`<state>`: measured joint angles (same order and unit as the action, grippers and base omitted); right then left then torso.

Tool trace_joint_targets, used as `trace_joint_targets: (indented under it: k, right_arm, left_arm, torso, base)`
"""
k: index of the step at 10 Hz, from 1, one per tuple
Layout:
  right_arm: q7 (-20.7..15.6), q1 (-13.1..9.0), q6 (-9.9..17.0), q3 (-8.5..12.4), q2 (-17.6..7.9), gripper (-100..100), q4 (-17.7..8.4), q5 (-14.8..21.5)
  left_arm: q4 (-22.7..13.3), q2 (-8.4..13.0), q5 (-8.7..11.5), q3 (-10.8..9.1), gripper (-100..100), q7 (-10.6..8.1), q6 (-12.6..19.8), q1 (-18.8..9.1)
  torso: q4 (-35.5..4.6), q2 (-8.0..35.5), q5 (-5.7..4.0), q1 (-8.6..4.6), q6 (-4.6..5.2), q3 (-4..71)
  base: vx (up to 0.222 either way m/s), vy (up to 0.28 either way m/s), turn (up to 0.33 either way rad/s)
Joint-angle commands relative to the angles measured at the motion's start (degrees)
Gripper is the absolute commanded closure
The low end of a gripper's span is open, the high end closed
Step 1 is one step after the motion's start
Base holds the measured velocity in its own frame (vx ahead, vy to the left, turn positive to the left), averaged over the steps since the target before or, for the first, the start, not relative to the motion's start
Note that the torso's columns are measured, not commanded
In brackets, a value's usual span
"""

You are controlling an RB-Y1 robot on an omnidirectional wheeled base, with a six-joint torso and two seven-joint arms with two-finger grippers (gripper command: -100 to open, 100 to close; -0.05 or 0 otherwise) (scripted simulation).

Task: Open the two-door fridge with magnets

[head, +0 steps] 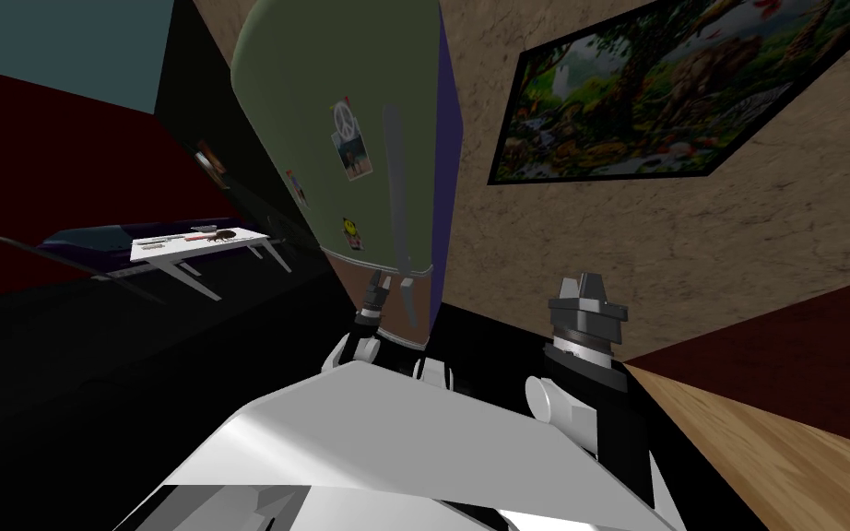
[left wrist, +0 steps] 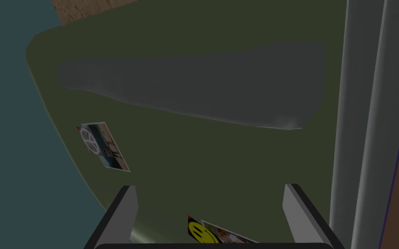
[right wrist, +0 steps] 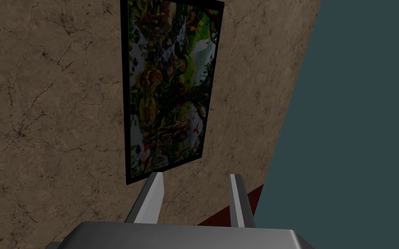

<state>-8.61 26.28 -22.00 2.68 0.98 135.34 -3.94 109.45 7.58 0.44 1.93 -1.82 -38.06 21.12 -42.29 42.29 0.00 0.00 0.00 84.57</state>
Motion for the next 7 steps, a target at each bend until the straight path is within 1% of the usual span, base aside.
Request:
trace_joint_targets:
  k: [1, 7]
  right_arm:
    - [0.0, 0.0, 0.0, 0.0, 0.0, 0, 0.0, 0.0]
    - [0.0, 0.0, 0.0, 0.0, 0.0, 0, 0.0, 0.0]
  left_arm:
    - [-2.6, 0.1, -0.4, 0.41, -100, 0.45, -1.6, -0.9]
    - [-9.5, -0.7, -1.3, 1.43, -100, 1.60, -5.3, -3.3]
  torso:
    - [0.0, 0.0, 0.00, 0.00, 0.00, 0.0]
    - [0.0, 0.0, 0.00, 0.00, 0.00, 0.0]
  base:
    - [0.014, -0.006, -0.024]
    - [0.014, -0.006, -0.030]
